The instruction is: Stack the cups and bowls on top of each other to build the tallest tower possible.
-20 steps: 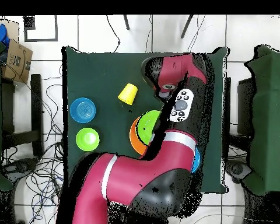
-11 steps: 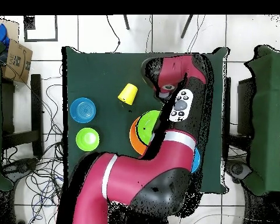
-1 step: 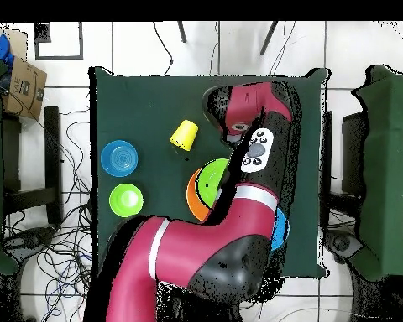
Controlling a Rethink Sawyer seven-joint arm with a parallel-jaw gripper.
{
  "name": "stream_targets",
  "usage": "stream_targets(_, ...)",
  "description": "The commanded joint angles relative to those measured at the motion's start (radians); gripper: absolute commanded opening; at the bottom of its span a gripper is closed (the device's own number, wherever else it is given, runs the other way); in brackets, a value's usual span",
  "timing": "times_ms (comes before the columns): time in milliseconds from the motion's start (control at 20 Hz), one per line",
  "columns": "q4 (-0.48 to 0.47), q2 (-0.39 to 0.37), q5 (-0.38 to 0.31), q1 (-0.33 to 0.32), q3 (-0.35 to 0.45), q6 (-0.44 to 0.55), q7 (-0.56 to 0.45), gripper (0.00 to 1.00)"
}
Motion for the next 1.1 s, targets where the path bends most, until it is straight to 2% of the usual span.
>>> stream_targets(50,-0.055,0.082,-0.093,0.02,0.047,0.012,-0.18,1.0)
stream_targets(550,-0.015,0.07,-0.151,0.051,0.007,-0.034,-0.193,1.0)
stream_targets(750,-0.003,0.062,-0.178,0.062,-0.005,-0.04,-0.231,1.0)
stream_targets(1100,0.007,0.061,-0.221,0.08,-0.022,-0.088,-0.209,1.0)
